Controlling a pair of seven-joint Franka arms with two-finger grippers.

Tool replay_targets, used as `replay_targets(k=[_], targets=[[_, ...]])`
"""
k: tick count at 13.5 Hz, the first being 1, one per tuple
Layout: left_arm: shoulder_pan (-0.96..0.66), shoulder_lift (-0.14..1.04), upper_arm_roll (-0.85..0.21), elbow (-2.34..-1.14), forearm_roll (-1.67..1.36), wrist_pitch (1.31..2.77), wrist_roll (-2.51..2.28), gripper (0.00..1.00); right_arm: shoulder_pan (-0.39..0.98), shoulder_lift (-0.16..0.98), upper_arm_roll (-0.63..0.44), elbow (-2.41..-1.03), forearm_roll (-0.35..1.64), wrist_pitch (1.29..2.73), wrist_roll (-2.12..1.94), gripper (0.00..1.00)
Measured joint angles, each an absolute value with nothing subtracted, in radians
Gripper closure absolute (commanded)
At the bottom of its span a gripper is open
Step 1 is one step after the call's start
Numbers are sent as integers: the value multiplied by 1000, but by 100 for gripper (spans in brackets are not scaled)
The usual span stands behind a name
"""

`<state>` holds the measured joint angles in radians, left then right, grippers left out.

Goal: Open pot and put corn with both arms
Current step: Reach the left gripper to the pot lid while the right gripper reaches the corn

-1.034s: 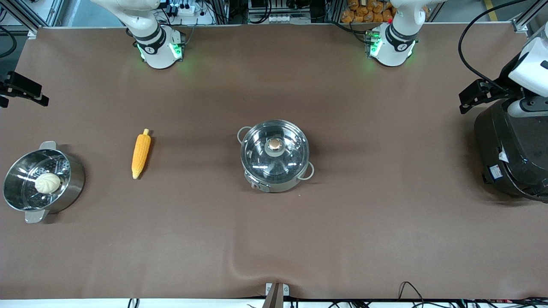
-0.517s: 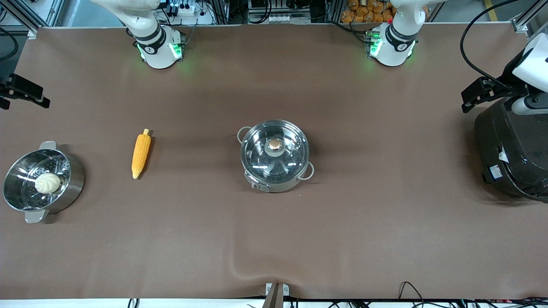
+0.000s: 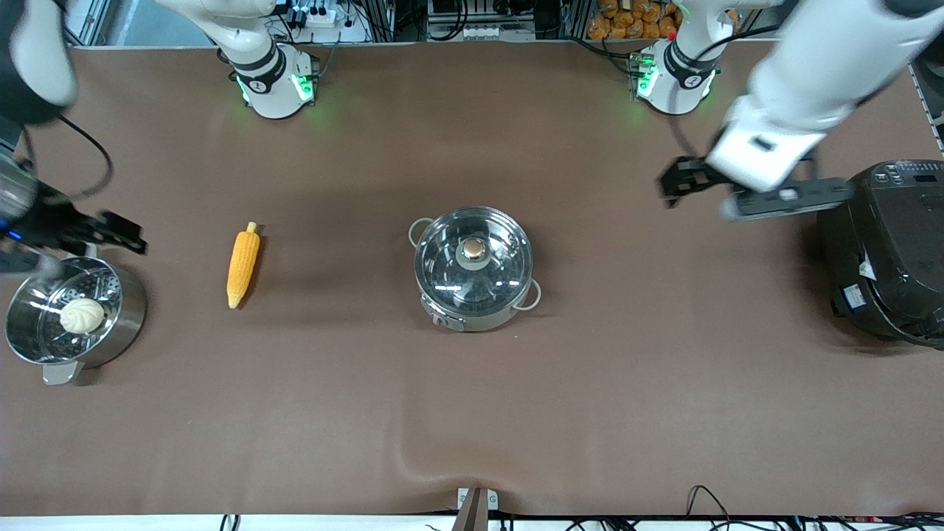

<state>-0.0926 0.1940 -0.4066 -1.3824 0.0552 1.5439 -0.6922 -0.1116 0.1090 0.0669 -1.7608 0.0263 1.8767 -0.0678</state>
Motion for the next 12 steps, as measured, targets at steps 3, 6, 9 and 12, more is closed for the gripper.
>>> replay_targets(k=[3,6,9,12], targets=[[-234,317,-400,-1321,56,1589,-929,0,-114,123,63,-1962,25,2078,-68,0],[-358,406,-372,-1307,59,1657,-1081,0,-116,140,59,-2109,24,2226,-69,0],[-485,466,-289,-1302,60,1722,-1164,0,-119,201,58,-2207,24,2369,-69,0],[-642,515,-157,-1297,61,1783,-1185,0,-119,301,59,-2238,24,2427,-70,0]])
